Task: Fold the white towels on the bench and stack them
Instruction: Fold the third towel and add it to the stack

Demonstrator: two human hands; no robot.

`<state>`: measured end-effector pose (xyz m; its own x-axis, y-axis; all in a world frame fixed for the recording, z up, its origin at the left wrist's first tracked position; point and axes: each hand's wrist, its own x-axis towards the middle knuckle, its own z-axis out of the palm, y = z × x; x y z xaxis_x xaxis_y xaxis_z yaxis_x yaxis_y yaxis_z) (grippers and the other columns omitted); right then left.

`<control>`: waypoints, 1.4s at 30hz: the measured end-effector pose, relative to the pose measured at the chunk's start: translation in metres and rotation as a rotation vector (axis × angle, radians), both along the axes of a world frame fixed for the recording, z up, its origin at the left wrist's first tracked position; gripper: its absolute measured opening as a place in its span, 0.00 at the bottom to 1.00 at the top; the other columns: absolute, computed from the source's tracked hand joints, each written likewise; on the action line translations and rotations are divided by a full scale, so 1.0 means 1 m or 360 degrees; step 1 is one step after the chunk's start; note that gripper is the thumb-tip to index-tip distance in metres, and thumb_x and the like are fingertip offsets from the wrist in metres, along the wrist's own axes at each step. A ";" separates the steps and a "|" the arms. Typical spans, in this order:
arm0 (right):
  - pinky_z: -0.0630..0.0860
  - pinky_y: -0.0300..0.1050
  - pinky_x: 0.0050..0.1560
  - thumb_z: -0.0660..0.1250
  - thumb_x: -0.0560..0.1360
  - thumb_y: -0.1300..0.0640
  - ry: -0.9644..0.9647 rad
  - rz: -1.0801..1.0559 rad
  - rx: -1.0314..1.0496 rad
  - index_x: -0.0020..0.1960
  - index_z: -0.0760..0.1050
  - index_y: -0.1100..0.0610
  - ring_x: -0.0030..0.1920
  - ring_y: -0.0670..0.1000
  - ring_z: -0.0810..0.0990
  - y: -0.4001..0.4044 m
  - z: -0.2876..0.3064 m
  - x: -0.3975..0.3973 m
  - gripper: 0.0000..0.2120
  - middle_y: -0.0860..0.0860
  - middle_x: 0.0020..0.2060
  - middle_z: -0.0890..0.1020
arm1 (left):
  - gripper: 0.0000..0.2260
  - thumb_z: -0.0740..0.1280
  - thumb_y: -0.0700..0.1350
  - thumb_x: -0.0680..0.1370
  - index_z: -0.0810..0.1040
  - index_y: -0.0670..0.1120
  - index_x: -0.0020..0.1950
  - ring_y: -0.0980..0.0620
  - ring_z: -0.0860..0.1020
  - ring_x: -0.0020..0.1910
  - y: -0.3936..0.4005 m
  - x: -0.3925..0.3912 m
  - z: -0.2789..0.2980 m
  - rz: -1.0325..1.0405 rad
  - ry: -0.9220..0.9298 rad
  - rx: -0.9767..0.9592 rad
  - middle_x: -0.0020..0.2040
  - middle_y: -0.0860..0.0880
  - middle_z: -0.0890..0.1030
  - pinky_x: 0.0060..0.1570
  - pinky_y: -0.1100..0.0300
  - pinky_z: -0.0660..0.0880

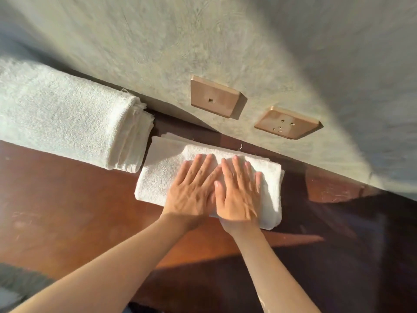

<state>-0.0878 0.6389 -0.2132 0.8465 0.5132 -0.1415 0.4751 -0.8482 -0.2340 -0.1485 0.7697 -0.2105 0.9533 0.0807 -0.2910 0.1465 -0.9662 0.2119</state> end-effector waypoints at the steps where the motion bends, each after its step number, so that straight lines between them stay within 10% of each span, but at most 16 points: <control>1: 0.49 0.63 0.79 0.45 0.84 0.44 0.0047 0.0047 -0.0041 0.82 0.57 0.50 0.82 0.56 0.51 -0.003 -0.005 0.001 0.28 0.53 0.81 0.56 | 0.29 0.40 0.58 0.83 0.45 0.52 0.84 0.45 0.36 0.81 0.003 0.004 -0.003 -0.0043 0.0020 0.0031 0.83 0.48 0.42 0.80 0.46 0.40; 6: 0.46 0.59 0.80 0.43 0.83 0.41 0.0009 0.0001 -0.0162 0.82 0.50 0.45 0.82 0.50 0.46 -0.030 -0.019 0.028 0.29 0.47 0.82 0.51 | 0.32 0.44 0.64 0.81 0.47 0.55 0.84 0.46 0.49 0.82 0.050 0.017 -0.006 -0.0099 -0.0012 0.0114 0.84 0.50 0.50 0.80 0.46 0.46; 12: 0.40 0.63 0.79 0.40 0.82 0.44 0.0034 -0.0454 -0.0296 0.83 0.44 0.50 0.82 0.54 0.42 -0.053 -0.008 0.030 0.31 0.50 0.82 0.45 | 0.31 0.38 0.65 0.82 0.43 0.56 0.83 0.48 0.40 0.82 0.075 0.014 -0.009 0.0076 -0.0015 0.0122 0.84 0.51 0.45 0.80 0.48 0.38; 18: 0.41 0.59 0.80 0.41 0.83 0.42 0.0047 0.0174 -0.0131 0.83 0.44 0.45 0.82 0.50 0.40 -0.005 -0.015 0.017 0.29 0.47 0.82 0.45 | 0.28 0.41 0.60 0.84 0.46 0.56 0.83 0.48 0.43 0.82 0.050 0.026 -0.011 -0.0058 -0.0099 -0.0002 0.83 0.51 0.47 0.80 0.48 0.41; 24: 0.38 0.61 0.79 0.36 0.80 0.38 0.0276 -0.0591 -0.0292 0.82 0.35 0.44 0.81 0.52 0.37 -0.069 -0.017 0.050 0.31 0.49 0.82 0.39 | 0.26 0.41 0.58 0.84 0.42 0.58 0.83 0.51 0.38 0.82 0.095 0.013 -0.020 0.0288 0.0012 0.0075 0.84 0.53 0.43 0.79 0.50 0.38; 28: 0.36 0.62 0.79 0.41 0.82 0.40 0.0001 -0.0338 -0.0203 0.83 0.42 0.49 0.82 0.55 0.41 -0.021 -0.003 0.029 0.32 0.52 0.82 0.44 | 0.28 0.38 0.61 0.84 0.44 0.55 0.83 0.47 0.36 0.81 0.063 0.024 -0.013 0.0261 -0.0085 0.0149 0.83 0.51 0.44 0.77 0.44 0.31; 31: 0.37 0.60 0.79 0.43 0.83 0.40 0.0046 0.0063 -0.0103 0.82 0.52 0.46 0.82 0.54 0.45 0.011 -0.010 0.016 0.29 0.51 0.82 0.49 | 0.27 0.40 0.61 0.84 0.48 0.57 0.83 0.46 0.42 0.82 0.044 0.024 -0.015 0.0032 -0.0181 0.0083 0.84 0.50 0.48 0.78 0.43 0.36; 38: 0.40 0.60 0.80 0.32 0.80 0.42 0.0321 -0.0445 -0.0175 0.79 0.31 0.37 0.82 0.52 0.39 -0.066 -0.024 0.052 0.28 0.45 0.81 0.36 | 0.29 0.42 0.63 0.84 0.48 0.55 0.83 0.52 0.44 0.82 0.078 0.014 -0.026 0.0465 -0.0198 -0.0065 0.84 0.52 0.48 0.80 0.44 0.46; 42: 0.48 0.59 0.80 0.38 0.83 0.44 0.0395 -0.0613 -0.0007 0.81 0.34 0.43 0.82 0.53 0.46 -0.064 -0.018 0.049 0.28 0.55 0.82 0.46 | 0.29 0.57 0.57 0.83 0.52 0.51 0.81 0.36 0.73 0.68 0.071 0.001 -0.019 0.1211 -0.0303 -0.0456 0.79 0.42 0.64 0.59 0.38 0.73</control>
